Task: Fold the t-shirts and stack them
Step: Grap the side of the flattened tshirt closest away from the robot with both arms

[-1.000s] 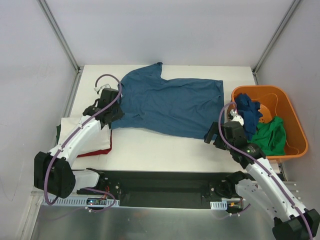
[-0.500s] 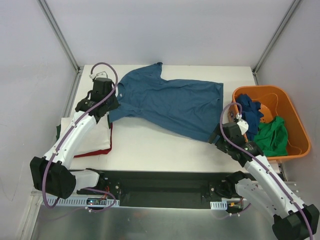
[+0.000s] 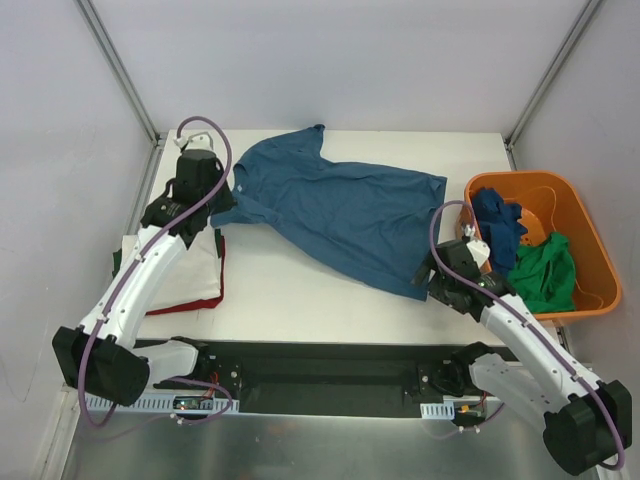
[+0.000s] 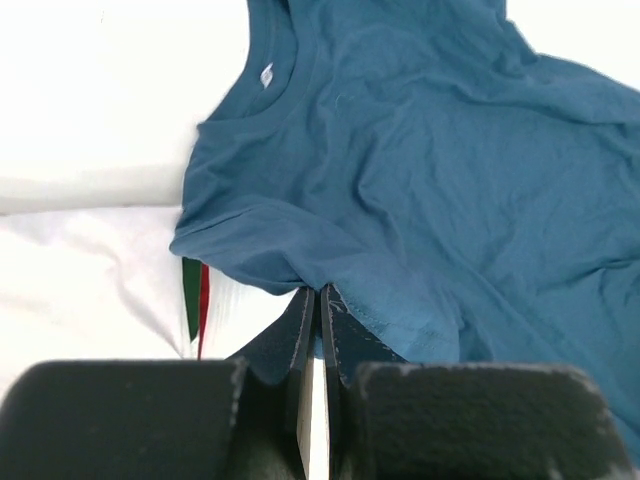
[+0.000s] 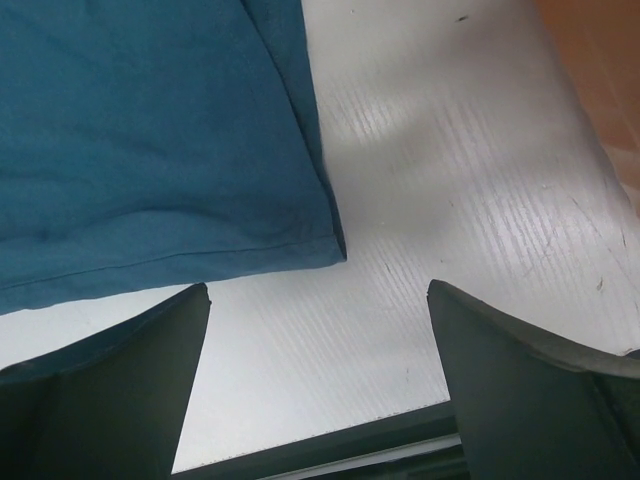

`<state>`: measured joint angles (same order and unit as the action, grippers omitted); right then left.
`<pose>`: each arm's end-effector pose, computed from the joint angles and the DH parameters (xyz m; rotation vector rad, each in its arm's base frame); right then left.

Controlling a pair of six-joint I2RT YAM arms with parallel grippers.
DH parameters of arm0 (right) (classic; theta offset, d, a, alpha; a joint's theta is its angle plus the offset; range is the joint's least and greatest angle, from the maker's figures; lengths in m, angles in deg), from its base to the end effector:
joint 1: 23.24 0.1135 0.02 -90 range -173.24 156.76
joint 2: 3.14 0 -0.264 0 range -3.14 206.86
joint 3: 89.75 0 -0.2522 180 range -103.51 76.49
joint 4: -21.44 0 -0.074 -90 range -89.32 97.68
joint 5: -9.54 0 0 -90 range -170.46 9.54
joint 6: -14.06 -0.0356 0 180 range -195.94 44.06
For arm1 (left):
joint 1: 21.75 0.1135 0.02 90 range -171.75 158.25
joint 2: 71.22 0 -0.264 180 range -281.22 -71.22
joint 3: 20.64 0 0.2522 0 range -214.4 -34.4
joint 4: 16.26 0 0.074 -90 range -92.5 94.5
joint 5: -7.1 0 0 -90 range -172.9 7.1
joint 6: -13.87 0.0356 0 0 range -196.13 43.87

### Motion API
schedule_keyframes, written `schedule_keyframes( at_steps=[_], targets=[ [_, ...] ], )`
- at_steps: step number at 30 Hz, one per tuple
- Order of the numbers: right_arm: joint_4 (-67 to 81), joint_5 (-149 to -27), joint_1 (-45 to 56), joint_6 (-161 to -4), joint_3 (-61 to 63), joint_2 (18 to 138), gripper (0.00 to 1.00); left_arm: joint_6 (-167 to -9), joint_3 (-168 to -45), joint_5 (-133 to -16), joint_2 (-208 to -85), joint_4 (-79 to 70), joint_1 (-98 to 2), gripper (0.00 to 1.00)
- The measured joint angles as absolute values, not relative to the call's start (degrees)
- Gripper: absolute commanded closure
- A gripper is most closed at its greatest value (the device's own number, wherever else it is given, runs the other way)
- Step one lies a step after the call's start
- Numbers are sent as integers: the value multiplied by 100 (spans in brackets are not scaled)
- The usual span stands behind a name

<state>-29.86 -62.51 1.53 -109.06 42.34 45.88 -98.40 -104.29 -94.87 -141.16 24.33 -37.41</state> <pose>0.1543 0.0591 0.2224 0.3062 2.4063 0.0642 0.2634 -0.0662 0.3721 -0.2476 2.0199 -0.2040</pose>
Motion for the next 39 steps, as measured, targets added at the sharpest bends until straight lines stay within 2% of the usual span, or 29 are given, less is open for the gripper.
schedule_keyframes(
  at_steps=[6, 12, 18, 27, 33, 35, 36, 37, 39],
  targets=[
    [-2988, -6168, 505, -11077, 4234, 4940, 11, -9986, -9229, -9614, -13392, 2431, -3741, 99],
    [-2948, -5932, 781, -11345, 4232, 5512, 27, -10292, -8285, -9968, -12653, 2531, -3741, 99],
    [-2868, -5505, 820, -11540, 4138, 6124, 35, -10493, -8025, -10020, -12205, 2525, -3741, 98],
    [-2566, -5324, 833, -11647, 3878, 7062, 47, -10576, -7950, -10016, -12218, 2525, -3741, 97],
    [-2417, -5348, 855, -11780, 3878, 7377, 75, -10578, -7948, -10014, -12170, 2525, -3741, 97],
    [-2393, -5368, 881, -11820, 3880, 7381, 88, -10578, -7946, -10016, -12118, 2525, -3741, 97],
    [-2380, -5368, 901, -11846, 3891, 7375, 90, -10578, -7948, -10014, -12087, 2525, -3741, 97],
    [-2376, -5370, 927, -11881, 3906, 7362, 98, -10580, -7948, -10014, -12059, 2525, -3741, 97],
    [-2369, -5366, 995, -11947, 3978, 7246, 99, -10580, -7946, -10014, -11993, 2522, -3741, 97]
  ],
)
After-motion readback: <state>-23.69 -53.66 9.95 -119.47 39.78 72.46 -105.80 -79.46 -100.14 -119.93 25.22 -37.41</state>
